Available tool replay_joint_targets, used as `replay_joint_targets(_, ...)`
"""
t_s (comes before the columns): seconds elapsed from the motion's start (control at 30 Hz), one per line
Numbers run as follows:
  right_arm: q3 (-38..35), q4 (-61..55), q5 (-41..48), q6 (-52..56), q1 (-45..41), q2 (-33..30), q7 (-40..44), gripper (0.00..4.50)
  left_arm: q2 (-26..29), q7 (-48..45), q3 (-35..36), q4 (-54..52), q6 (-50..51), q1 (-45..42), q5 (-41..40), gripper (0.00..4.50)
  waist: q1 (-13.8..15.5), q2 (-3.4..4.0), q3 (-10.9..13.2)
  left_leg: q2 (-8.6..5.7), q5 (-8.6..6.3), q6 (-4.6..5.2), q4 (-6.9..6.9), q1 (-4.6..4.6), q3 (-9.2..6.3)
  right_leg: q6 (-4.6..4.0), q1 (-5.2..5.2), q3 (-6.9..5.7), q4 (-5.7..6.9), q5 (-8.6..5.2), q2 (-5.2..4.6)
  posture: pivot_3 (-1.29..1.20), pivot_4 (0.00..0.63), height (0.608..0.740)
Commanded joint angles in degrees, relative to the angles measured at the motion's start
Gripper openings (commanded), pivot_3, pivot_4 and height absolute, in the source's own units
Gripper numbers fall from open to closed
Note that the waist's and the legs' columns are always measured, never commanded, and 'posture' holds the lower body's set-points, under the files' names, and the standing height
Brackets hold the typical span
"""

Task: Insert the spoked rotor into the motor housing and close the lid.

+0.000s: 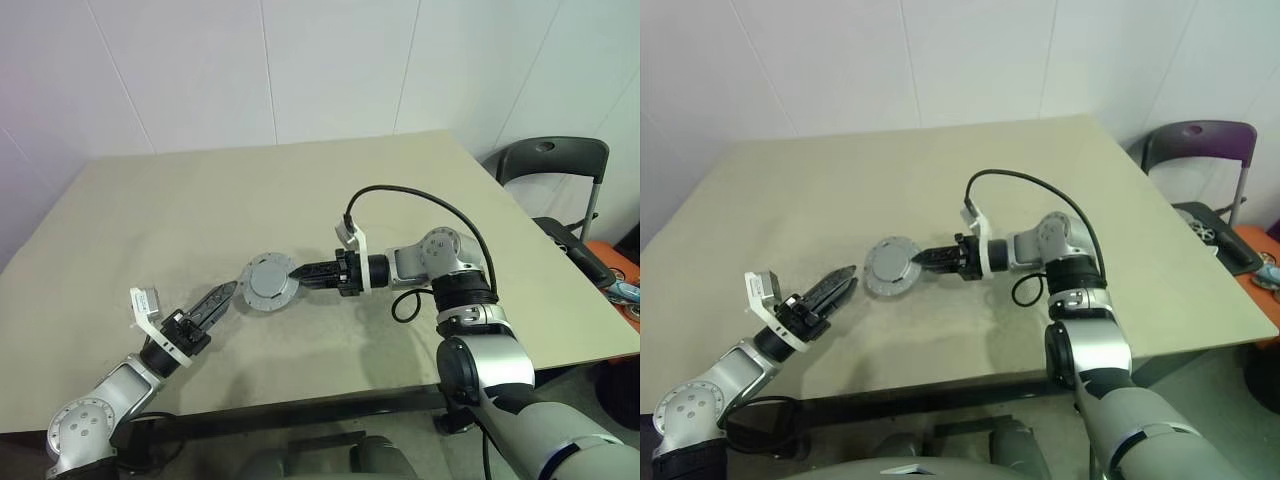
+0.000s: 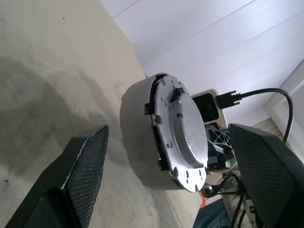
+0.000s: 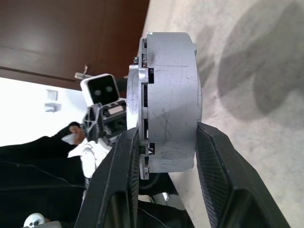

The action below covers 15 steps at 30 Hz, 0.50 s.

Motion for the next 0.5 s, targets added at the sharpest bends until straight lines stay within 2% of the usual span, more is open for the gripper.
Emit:
replay_joint_targets(0.03,-1.1,-2.2,1.7,-0.1,-0.1,0.7,-0.5,1.34,2.4,-0.9,0.7,-3.1,-1.5,1.2,0.5,4.26,-0.1,0.0,0.0,0.0,0.0,0.0,-0.01,0.0,0.01,0.0,0.0,0.0,0.0,0.0,0.0,0.0,0.0,0.74)
replay_joint_targets(0.43,2.2,0.8,-1.4,-3.8,2.5,0.9,-2.7,1.34,11.0,-1.6,2.9,-9.7,-3.5,5.1,1.1,4.26,0.0,0.02,0.0,0.01,0.0,0.0,-0.05,-0.01,0.06,-0.17,-0.03,0.03,-0.04,-0.1,-0.01,0.0,0.0,0.74)
replay_joint_targets(0.5,5.3,-0.2,-2.8,-6.1,2.8,0.1,-1.6,1.34,11.9,-1.3,2.9,-10.7,-3.6,5.0,1.1,4.26,0.0,0.02,0.0,0.0,0.0,0.0,-0.05,-0.01,0.06,-0.16,-0.03,0.03,-0.05,-0.09,-0.01,0.0,0.0,0.74)
